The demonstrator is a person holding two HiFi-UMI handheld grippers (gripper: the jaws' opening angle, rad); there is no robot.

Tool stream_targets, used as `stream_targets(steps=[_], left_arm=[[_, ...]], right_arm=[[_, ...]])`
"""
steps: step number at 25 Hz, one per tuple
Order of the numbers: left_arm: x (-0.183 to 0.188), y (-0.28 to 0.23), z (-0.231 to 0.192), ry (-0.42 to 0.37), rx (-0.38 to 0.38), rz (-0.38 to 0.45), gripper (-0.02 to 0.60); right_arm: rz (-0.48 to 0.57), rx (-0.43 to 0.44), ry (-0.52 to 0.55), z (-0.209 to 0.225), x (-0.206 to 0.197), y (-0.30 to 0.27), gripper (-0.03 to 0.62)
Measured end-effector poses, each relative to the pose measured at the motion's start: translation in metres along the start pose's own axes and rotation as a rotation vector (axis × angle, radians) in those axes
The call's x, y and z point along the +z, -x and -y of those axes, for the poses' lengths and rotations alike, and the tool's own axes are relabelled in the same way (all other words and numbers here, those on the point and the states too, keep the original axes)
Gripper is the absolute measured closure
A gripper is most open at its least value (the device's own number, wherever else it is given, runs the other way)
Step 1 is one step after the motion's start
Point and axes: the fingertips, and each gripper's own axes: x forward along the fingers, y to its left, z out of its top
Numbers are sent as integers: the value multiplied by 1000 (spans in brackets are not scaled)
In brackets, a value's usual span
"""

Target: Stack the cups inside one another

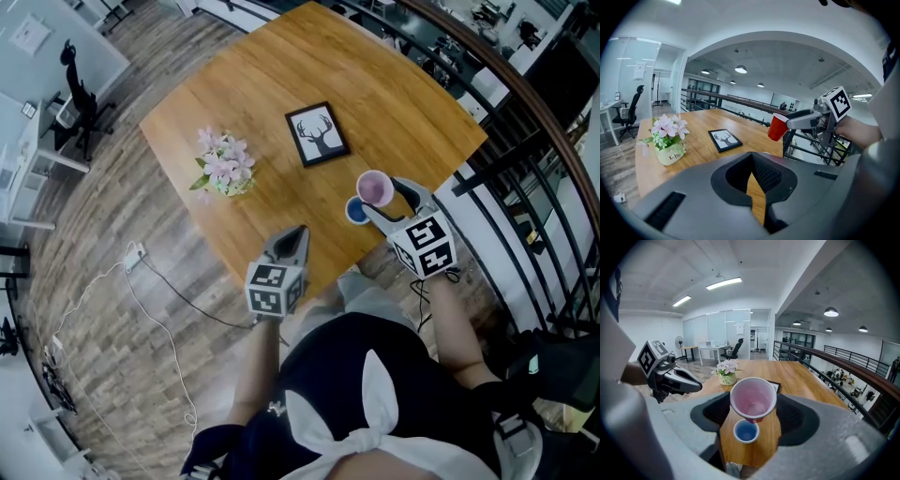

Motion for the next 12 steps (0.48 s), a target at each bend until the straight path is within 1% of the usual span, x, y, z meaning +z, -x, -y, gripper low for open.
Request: stream_targets(steps=[12], left_arm=[[-3,6,-9,17,13,-4,565]], right_arm=[[-65,36,-35,-13,-30,-18,287]])
